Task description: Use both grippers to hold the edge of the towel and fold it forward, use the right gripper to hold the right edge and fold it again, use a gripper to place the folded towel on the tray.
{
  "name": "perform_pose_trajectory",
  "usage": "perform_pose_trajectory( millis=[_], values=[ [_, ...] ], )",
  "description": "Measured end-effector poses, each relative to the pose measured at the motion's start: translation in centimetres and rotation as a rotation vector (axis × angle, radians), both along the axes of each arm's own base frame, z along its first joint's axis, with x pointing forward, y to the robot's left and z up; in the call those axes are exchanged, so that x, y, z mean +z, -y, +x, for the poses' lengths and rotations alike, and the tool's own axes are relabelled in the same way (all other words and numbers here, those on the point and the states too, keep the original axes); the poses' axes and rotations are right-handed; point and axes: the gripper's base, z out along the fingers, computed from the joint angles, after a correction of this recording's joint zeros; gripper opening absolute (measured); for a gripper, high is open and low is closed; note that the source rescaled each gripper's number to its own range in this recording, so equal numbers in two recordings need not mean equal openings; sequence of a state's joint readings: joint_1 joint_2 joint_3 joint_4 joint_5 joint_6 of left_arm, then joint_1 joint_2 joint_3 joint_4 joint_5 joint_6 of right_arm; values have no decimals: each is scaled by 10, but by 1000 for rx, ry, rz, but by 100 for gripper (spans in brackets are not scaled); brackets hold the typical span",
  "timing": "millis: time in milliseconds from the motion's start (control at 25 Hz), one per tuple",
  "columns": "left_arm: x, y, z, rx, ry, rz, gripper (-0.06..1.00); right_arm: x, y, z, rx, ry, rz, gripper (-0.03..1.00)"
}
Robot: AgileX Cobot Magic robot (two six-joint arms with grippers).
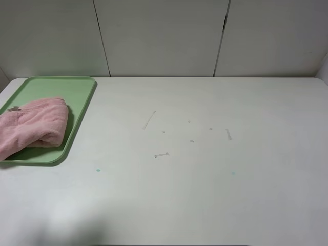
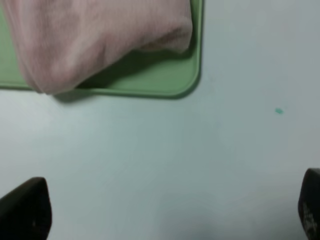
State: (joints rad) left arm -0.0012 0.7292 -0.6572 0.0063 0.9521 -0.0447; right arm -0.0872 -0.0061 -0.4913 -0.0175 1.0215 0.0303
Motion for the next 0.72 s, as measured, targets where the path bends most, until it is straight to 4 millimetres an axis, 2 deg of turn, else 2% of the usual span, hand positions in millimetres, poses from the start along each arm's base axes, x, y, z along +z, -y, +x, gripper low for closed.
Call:
perform_pose_trajectory(
  millis=[400,720],
  values=[
    [-25,1,-62,-4,81,-14,100,0,0,0,0,1,0,100],
    [-21,3,-99,-27,325,-19,100,0,0,0,0,1,0,100]
  ],
)
